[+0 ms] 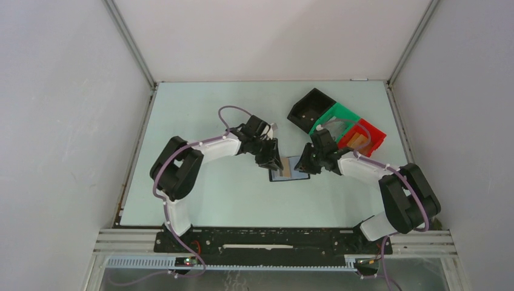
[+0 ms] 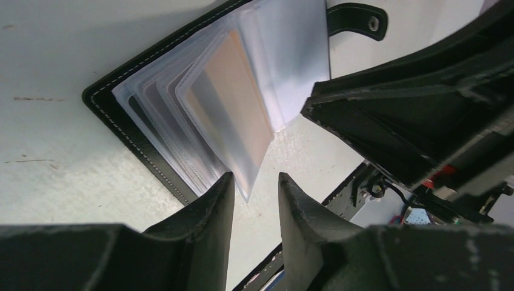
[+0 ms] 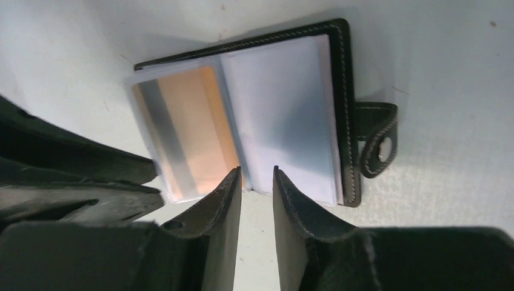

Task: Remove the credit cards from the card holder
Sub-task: Remove the credit card from the card holder.

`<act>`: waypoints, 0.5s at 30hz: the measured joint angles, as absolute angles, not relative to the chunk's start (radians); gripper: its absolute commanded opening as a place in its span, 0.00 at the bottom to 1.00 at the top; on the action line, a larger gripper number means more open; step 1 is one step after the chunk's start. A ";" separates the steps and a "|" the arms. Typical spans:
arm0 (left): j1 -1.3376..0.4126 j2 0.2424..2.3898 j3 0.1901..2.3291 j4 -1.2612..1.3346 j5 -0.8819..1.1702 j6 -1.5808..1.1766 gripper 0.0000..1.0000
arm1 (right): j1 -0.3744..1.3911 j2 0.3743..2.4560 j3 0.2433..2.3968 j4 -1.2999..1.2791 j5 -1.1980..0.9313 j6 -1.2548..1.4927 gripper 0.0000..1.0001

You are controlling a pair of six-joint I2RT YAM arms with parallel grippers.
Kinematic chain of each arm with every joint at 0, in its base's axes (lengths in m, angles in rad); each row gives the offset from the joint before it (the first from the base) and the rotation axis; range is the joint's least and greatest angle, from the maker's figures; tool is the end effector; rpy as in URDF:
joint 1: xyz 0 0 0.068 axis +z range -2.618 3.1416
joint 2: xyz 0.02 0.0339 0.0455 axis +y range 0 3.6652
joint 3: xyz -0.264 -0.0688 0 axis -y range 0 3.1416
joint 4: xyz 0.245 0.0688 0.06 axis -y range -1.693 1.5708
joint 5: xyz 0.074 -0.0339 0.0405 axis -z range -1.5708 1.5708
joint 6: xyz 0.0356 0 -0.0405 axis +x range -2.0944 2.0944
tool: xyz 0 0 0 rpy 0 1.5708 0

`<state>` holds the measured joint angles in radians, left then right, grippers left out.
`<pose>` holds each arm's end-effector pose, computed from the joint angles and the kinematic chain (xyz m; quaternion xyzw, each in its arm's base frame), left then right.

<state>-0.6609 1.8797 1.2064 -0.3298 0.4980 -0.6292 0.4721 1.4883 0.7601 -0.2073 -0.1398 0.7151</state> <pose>0.2941 -0.2502 0.1704 0.0838 0.9292 -0.3522 0.0746 0.2523 0.1344 0.1704 0.0932 0.9433 0.2293 0.2212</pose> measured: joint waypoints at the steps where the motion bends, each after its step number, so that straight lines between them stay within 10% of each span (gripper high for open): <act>1: -0.662 1.877 1.206 -0.326 0.503 -0.630 0.38 | 0.469 1.488 0.752 -0.208 -0.139 0.717 0.34; 15: -0.693 1.881 1.276 -0.301 0.560 -0.656 0.38 | 0.374 1.335 0.707 -0.221 -0.145 0.739 0.34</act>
